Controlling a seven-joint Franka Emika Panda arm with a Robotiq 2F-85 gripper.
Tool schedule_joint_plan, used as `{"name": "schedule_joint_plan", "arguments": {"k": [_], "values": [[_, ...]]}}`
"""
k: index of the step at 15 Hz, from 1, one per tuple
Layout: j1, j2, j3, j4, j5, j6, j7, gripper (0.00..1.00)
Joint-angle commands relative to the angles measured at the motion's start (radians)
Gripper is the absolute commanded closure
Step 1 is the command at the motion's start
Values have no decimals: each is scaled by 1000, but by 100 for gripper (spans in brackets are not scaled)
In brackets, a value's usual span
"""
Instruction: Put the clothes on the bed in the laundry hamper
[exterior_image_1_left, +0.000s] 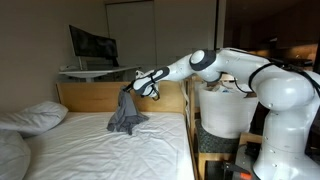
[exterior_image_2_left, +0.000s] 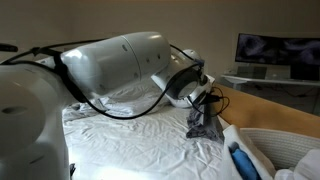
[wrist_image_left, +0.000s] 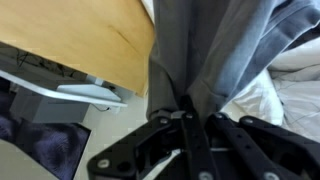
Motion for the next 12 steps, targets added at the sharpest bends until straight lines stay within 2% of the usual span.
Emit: {"name": "schedule_joint_plan", "arguments": {"k": [1, 4, 5, 11, 12], "values": [[113, -116, -164, 47, 136, 52, 95, 93], [134, -176, -211, 48, 189, 56, 105, 94], [134, -123, -174, 88, 156, 38, 86, 92], [136, -148, -204, 84, 170, 38, 90, 92], [136, -148, -204, 84, 170, 38, 90, 95]]}}
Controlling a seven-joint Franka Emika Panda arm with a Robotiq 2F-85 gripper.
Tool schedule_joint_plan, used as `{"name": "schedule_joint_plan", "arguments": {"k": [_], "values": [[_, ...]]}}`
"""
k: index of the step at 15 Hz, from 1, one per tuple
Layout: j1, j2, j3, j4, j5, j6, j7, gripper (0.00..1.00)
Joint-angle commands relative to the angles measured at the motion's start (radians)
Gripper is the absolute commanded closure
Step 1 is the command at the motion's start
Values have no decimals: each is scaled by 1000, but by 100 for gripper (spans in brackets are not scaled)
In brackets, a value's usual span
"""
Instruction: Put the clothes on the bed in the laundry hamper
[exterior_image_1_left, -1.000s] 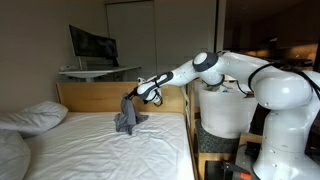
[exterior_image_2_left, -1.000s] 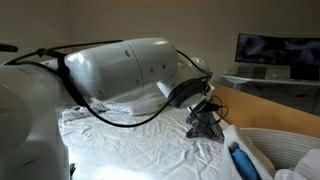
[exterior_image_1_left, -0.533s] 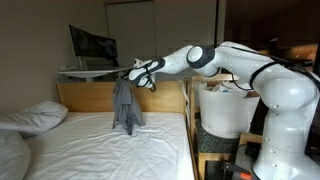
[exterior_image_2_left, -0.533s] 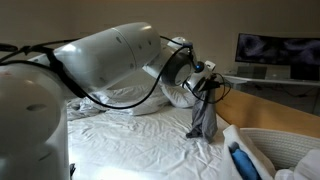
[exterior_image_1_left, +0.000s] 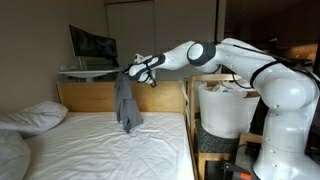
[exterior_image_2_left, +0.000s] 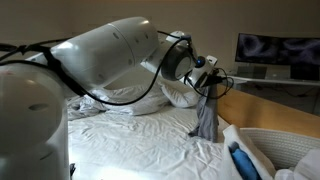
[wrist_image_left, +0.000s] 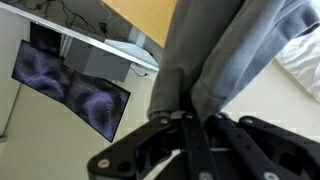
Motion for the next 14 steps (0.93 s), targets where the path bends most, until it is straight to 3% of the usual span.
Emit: {"name": "schedule_joint_plan", "arguments": {"k": [1, 4, 9, 11, 14], "values": [[-23, -41, 30, -58, 3, -57, 10, 95], [-123, -107, 242, -175, -45, -185, -25, 95], [-268, -188, 545, -309, 5, -359, 1, 95], [-308, -218, 586, -312, -9, -477, -17, 95], [-317, -252, 602, -236, -7, -588, -158, 95]]}}
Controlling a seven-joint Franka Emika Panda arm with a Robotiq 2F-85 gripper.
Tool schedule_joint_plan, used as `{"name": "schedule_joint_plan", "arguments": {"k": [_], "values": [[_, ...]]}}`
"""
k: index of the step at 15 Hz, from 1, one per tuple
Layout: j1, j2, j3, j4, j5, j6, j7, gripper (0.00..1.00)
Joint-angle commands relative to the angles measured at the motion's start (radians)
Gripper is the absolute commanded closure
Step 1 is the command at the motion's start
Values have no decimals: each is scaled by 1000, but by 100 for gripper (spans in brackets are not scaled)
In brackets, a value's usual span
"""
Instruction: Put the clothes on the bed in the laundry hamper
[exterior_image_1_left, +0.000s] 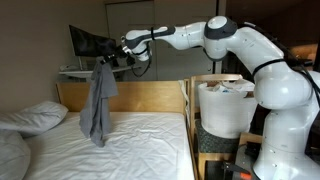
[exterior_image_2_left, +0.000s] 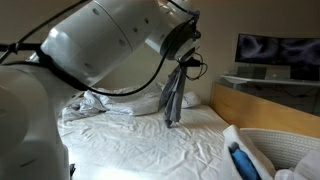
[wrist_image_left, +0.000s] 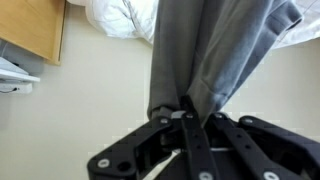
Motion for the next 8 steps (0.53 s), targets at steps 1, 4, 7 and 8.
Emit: {"name": "schedule_joint_plan", "arguments": {"k": [1, 4, 7, 8], "values": [[-45, -70, 29, 36, 23, -108, -174, 95], [-37, -110, 23, 103, 45, -155, -310, 95], [-13, -53, 105, 226, 11, -87, -378, 95], [12, -46, 104, 271, 13, -61, -355, 95]]}}
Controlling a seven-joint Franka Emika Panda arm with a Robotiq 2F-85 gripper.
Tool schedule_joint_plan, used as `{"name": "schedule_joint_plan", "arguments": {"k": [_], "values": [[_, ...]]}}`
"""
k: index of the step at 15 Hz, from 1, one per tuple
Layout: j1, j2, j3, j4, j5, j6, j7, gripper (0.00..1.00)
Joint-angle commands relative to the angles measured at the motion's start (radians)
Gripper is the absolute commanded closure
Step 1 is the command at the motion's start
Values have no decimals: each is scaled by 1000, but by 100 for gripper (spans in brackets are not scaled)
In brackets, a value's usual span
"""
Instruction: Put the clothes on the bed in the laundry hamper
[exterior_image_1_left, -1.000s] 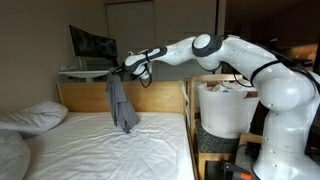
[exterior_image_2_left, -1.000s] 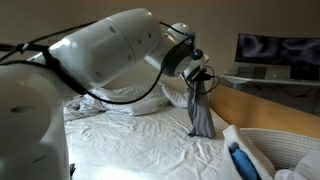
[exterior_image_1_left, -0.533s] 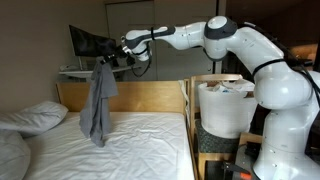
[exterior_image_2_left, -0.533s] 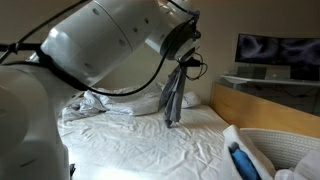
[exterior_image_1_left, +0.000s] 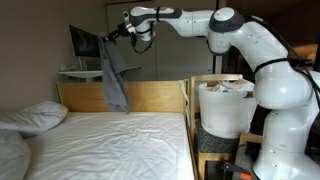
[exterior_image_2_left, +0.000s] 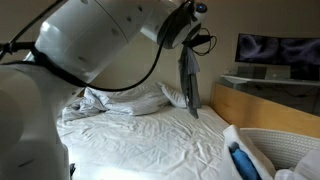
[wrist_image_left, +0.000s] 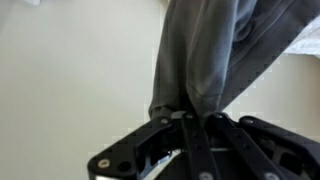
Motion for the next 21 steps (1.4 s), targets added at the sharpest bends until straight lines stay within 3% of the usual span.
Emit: {"name": "schedule_joint_plan", "arguments": {"k": [1, 4, 7, 8, 13, 14, 16, 21], "values": [[7, 3, 15, 31, 0, 15, -4, 92], [30, 9, 22, 92, 0, 25, -4, 92], [6, 11, 25, 53, 11, 17, 4, 95], [-24, -1, 45, 9, 29, 2, 9, 95], [-262, -41, 339, -230, 182, -162, -32, 95], [-294, -68, 364, -251, 249, -226, -62, 95], [-373, -112, 431, -281, 273, -372, -61, 95], [-544, -250, 515, -241, 248, -705, -116, 95]]}}
